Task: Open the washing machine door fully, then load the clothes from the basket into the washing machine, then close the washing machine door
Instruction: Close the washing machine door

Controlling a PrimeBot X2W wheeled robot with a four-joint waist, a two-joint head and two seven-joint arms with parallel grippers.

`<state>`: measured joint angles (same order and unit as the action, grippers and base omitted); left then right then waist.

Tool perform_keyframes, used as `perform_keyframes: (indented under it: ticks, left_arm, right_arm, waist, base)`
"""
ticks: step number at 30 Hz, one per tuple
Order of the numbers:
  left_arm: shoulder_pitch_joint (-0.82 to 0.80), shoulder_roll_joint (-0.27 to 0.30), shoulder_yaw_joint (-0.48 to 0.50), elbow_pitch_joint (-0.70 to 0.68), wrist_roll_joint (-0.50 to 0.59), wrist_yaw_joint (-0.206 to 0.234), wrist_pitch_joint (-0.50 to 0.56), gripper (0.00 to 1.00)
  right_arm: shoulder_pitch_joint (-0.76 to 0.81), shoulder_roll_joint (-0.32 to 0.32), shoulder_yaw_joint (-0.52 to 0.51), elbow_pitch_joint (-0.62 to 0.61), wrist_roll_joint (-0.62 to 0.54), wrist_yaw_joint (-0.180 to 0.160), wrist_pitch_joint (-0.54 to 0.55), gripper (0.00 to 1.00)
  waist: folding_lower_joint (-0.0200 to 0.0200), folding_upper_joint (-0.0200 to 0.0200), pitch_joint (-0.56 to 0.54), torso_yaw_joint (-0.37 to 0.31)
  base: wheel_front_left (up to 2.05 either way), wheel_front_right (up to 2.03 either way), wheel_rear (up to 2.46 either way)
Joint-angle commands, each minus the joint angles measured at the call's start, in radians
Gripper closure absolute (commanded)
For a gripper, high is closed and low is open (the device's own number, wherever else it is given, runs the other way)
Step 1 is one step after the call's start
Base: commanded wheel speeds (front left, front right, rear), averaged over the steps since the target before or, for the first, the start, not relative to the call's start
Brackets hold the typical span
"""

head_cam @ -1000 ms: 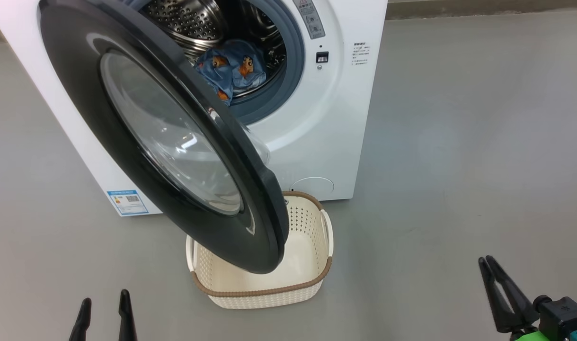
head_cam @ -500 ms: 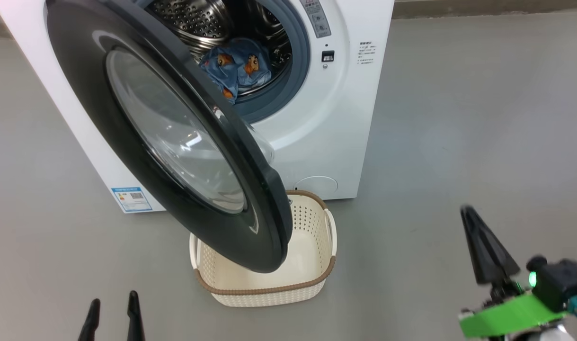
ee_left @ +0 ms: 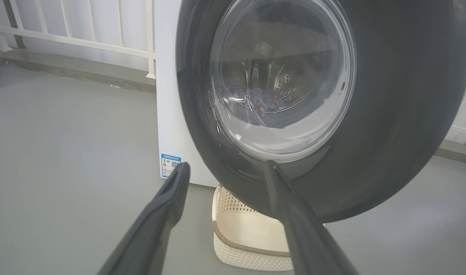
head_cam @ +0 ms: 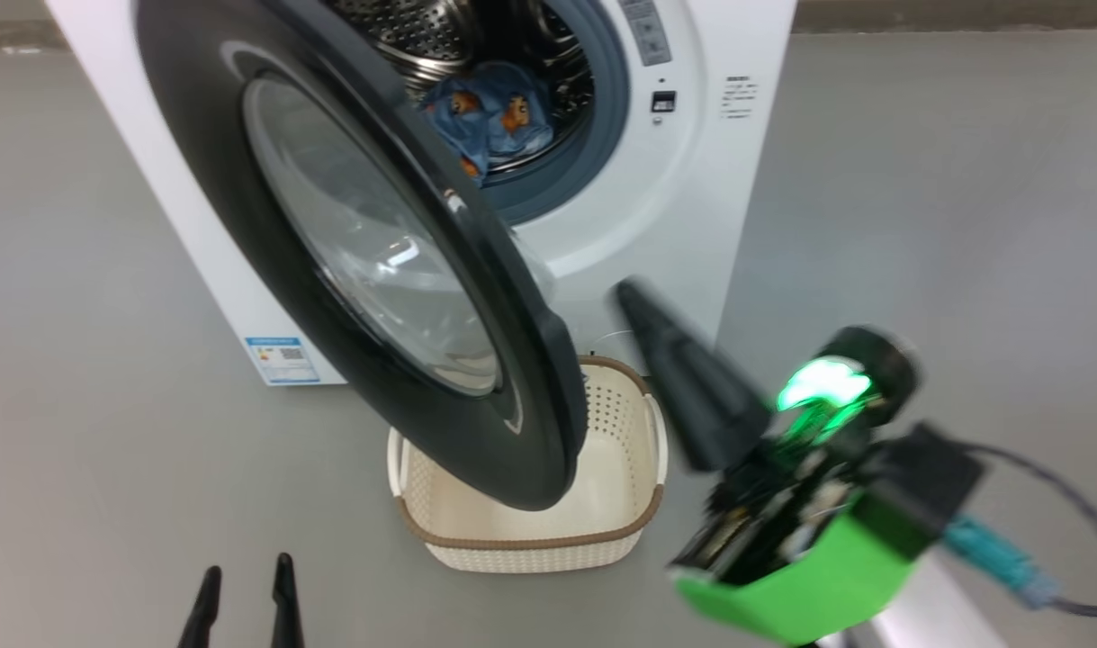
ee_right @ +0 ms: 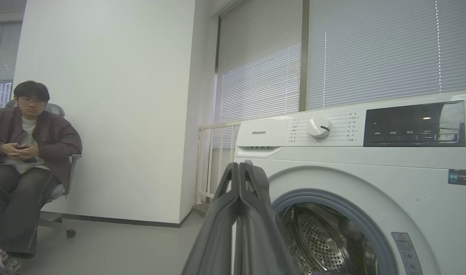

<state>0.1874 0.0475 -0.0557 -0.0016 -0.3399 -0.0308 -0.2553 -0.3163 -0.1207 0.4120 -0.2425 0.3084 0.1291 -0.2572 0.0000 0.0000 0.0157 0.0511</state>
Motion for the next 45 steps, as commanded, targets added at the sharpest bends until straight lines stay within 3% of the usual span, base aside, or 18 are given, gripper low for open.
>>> perform_keyframes:
  ticks: [1, 5, 10, 25, 45]
  left_arm:
    - [-0.028, 0.003, 0.022, -0.027, 0.000, 0.004, -0.006, 0.00]
    - [-0.034, 0.003, -0.005, -0.027, 0.005, 0.009, -0.006, 0.00]
    - [-0.046, 0.003, -0.039, -0.034, -0.006, 0.022, -0.006, 0.00]
    - [-0.079, 0.003, -0.112, -0.050, -0.021, 0.053, -0.006, 0.00]
    - [-0.113, 0.003, -0.150, -0.059, -0.022, 0.082, -0.006, 0.00]
  right_arm:
    - [-0.028, 0.016, 0.063, -0.007, 0.009, 0.002, -0.005, 1.00]
    - [-0.020, 0.025, 0.175, 0.058, 0.028, 0.002, -0.005, 1.00]
    - [0.036, 0.027, 0.230, 0.183, 0.056, 0.002, -0.005, 1.00]
    - [0.025, 0.061, 0.137, 0.357, 0.069, 0.002, -0.005, 1.00]
    - [-0.016, 0.050, 0.036, 0.336, 0.083, 0.002, -0.005, 1.00]
  waist:
    - [0.0000, 0.0000, 0.005, 0.024]
    - [0.0000, 0.0000, 0.011, 0.062]
    - [0.0000, 0.0000, 0.032, 0.109]
    - [0.0000, 0.0000, 0.100, 0.160]
    - [0.0000, 0.0000, 0.176, 0.132]
  base:
    - [0.00, 0.00, 0.00]
    - [0.00, 0.00, 0.00]
    - [0.00, 0.00, 0.00]
    - [0.00, 0.00, 0.00]
    - [0.00, 0.00, 0.00]
